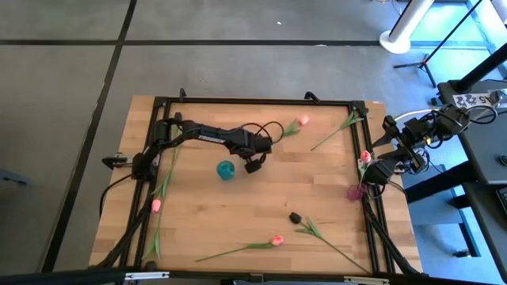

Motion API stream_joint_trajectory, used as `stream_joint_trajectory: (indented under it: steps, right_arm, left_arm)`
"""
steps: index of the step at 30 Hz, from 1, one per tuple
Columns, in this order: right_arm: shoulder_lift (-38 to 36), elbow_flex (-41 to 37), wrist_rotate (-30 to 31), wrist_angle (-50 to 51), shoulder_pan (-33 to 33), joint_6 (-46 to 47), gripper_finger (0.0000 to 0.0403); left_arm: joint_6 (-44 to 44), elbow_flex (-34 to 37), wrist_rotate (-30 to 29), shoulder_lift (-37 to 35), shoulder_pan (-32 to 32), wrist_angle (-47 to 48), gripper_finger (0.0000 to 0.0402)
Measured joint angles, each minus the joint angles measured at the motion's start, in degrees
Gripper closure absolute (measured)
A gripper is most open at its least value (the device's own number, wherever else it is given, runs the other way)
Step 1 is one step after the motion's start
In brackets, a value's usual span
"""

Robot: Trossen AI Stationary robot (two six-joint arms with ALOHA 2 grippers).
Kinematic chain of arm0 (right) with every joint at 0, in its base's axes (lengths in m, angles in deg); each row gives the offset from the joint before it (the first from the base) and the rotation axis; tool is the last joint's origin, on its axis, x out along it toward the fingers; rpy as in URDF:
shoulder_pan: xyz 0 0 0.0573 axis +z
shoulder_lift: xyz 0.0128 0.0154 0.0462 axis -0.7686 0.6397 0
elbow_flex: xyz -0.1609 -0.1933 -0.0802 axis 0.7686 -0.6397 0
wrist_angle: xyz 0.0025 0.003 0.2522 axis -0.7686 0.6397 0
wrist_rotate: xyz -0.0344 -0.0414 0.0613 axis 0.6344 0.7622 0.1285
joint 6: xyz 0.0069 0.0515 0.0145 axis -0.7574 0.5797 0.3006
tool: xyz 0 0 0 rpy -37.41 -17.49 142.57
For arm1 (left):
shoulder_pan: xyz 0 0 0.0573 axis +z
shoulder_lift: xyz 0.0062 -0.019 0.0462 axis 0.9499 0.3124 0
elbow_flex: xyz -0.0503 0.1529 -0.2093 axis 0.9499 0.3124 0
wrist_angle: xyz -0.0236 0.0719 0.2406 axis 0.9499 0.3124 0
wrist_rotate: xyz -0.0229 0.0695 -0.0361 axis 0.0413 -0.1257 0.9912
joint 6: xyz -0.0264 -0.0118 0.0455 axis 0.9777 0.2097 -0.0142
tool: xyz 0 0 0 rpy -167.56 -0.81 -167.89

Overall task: Sort flowers into vase by color
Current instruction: Put the pink tulip into the purple vase

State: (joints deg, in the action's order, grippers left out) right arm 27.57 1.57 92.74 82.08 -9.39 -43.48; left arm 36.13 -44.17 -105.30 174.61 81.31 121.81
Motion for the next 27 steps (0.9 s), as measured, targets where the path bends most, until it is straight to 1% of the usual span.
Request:
stream_joint_trajectory:
  steps: [2,4,6,9,13,16,18,21,23,27]
  right_arm:
    - [0.0,0.0,0.0,0.0,0.0,0.0,0.0213]
    - [0.0,0.0,0.0,0.0,0.0,0.0,0.0213]
    - [0.0,0.0,0.0,0.0,0.0,0.0,0.0213]
    - [0.0,0.0,0.0,0.0,0.0,0.0,0.0213]
    - [0.0,0.0,0.0,0.0,0.0,0.0,0.0213]
    - [0.0,0.0,0.0,0.1,0.0,-0.2,0.0213]
    - [0.0,0.0,0.0,0.1,0.0,-0.3,0.0213]
    - [0.0,0.0,0.0,0.1,0.0,-0.3,0.0213]
    - [0.0,0.0,0.0,0.1,0.0,-0.3,0.0213]
    - [0.0,0.0,0.0,0.1,0.0,-0.3,0.0213]
  left_arm:
    - [0.0,0.0,1.9,0.0,0.2,-3.7,0.0401]
    - [-0.1,0.0,7.0,0.0,0.9,-7.6,0.0398]
    - [-0.1,0.0,11.3,0.1,1.8,-9.5,0.0385]
    - [-0.8,0.0,12.5,0.2,2.9,-10.7,0.0353]
    - [-4.8,0.0,12.1,0.3,2.6,-19.1,0.0311]
    - [-8.3,-0.2,11.5,1.3,1.6,-27.3,0.0294]
    - [-8.6,-0.1,10.5,2.8,1.4,-30.8,0.0291]
    - [-7.8,-0.1,6.1,4.9,1.9,-35.9,0.0291]
    - [-7.6,-0.1,5.1,6.1,2.1,-38.3,0.029]
    - [-6.8,-0.1,1.4,7.6,1.7,-38.8,0.029]
